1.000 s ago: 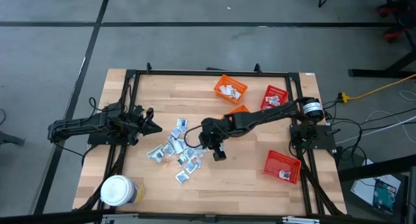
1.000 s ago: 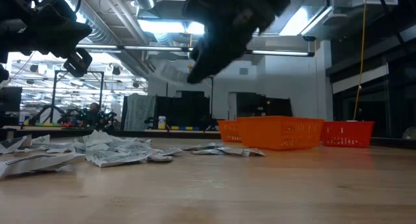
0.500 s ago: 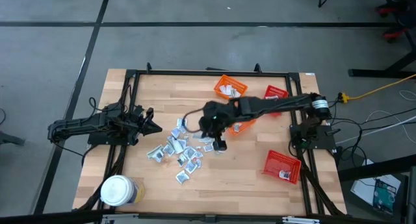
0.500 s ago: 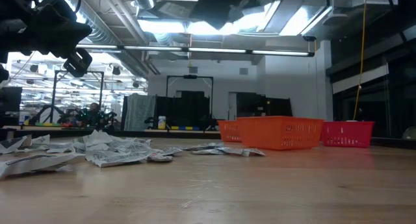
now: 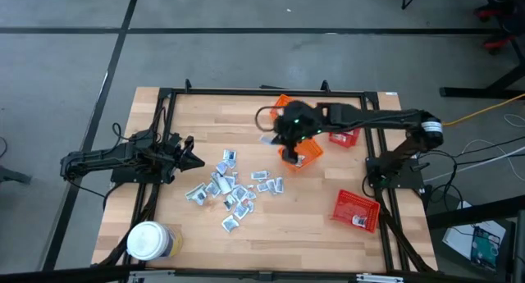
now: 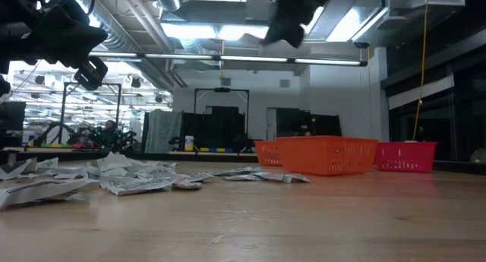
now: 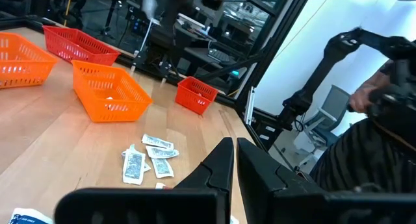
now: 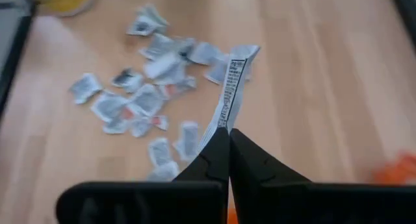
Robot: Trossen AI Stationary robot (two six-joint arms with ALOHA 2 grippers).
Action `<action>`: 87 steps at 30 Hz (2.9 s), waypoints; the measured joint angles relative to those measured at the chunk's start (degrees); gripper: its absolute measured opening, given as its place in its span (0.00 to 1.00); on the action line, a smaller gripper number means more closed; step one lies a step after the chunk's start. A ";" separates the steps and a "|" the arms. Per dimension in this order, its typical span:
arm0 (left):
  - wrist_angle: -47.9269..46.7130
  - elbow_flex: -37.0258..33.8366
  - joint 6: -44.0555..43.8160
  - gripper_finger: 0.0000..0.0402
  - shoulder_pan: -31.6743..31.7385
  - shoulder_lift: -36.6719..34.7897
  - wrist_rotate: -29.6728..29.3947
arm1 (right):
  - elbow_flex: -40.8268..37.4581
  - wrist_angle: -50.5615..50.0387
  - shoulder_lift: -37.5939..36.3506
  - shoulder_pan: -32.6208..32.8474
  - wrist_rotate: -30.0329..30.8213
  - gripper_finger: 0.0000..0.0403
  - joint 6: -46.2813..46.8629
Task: Pick & Place First Aid Supplies
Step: Put the orange ointment pack into the top red bin
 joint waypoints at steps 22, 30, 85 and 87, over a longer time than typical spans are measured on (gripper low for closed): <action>-0.02 0.02 0.00 0.04 0.02 0.02 0.00 | -21.44 -4.14 -17.62 -24.75 13.88 0.01 12.44; -0.02 0.00 0.00 0.04 0.02 0.02 0.00 | -21.88 -22.77 -18.63 -28.83 11.29 0.01 18.35; -0.02 0.00 0.00 0.04 0.00 0.02 0.00 | -21.91 5.21 -18.57 -14.42 -8.16 0.56 -3.68; -0.02 0.01 0.00 0.04 0.02 0.02 -0.01 | -21.91 8.78 -18.58 -10.81 -9.28 0.56 -6.33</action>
